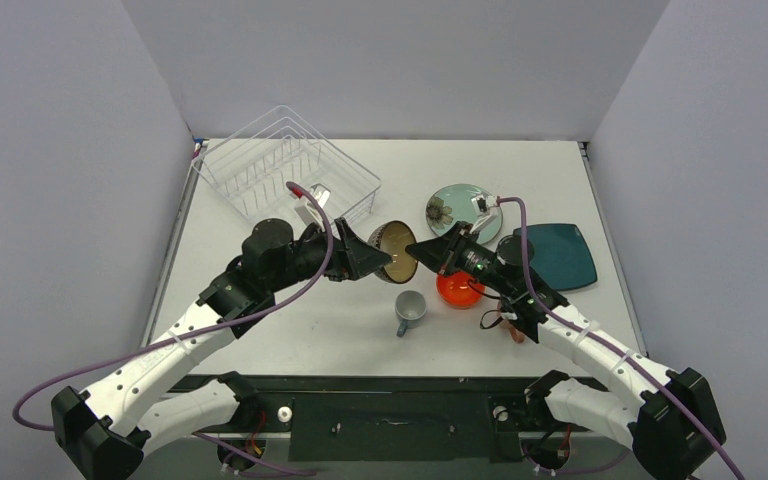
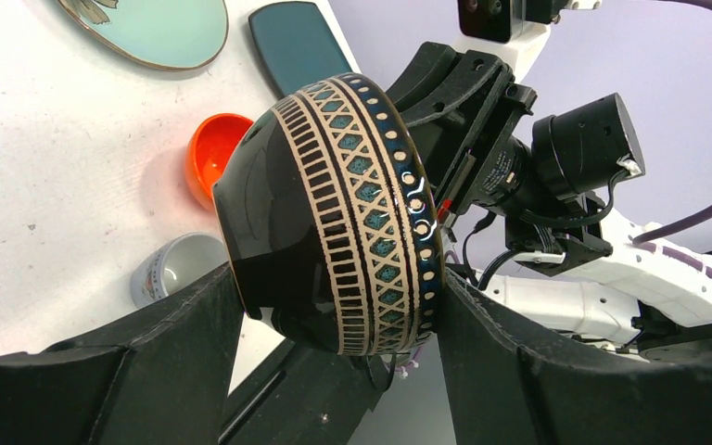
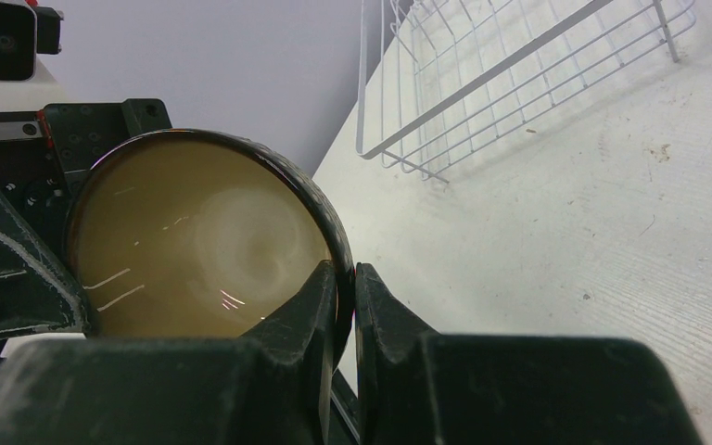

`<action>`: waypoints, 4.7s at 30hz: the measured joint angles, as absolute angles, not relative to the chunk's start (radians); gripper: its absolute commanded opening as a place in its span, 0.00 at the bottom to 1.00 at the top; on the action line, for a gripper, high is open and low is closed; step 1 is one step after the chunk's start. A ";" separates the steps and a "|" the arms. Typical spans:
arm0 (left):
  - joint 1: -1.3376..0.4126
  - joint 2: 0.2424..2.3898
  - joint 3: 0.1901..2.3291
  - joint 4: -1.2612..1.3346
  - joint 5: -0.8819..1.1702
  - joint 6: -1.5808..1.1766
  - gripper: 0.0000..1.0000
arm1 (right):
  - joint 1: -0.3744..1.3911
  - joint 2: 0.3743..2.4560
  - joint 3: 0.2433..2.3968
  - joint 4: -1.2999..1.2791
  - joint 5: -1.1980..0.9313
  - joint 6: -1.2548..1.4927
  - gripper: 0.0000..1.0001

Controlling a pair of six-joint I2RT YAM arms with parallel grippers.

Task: Load the mixed dishes into the dish rack

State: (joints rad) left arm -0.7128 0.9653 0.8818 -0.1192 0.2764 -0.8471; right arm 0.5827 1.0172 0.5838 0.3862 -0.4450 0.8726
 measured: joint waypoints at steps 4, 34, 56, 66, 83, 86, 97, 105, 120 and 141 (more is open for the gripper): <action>-0.713 0.966 0.882 -0.121 0.277 -0.844 0.24 | 0.587 1.017 0.584 0.383 -0.438 0.867 0.00; -0.713 0.968 0.883 -0.171 0.265 -0.860 0.00 | 0.611 1.041 0.612 0.366 -0.426 0.849 0.47; -0.677 0.965 0.918 -0.279 0.225 -0.851 0.00 | 0.594 1.041 0.664 0.277 -0.381 0.833 0.83; -0.573 1.010 1.012 -0.389 0.194 -0.788 0.00 | 0.438 0.980 0.691 0.121 -0.337 0.804 0.84; -0.392 1.340 1.338 -0.553 -0.012 -0.551 0.00 | 0.310 0.892 0.682 0.021 -0.377 0.762 0.84; -0.390 1.419 1.388 -0.553 -0.049 -0.499 0.00 | 0.287 0.892 0.682 0.014 -0.400 0.754 0.84; -0.390 1.688 1.518 -0.554 -0.165 -0.245 0.00 | 0.187 0.855 0.646 -0.017 -0.489 0.739 0.84; -0.391 1.946 1.772 -0.623 -0.275 -0.142 0.00 | 0.109 0.848 0.645 -0.032 -0.554 0.724 0.84; -0.534 2.211 2.012 -0.747 -0.516 -0.032 0.00 | 0.056 0.850 0.645 -0.067 -0.608 0.711 0.84; -0.526 2.260 2.065 -0.825 -0.568 0.009 0.63 | 0.052 0.850 0.645 -0.061 -0.618 0.739 0.84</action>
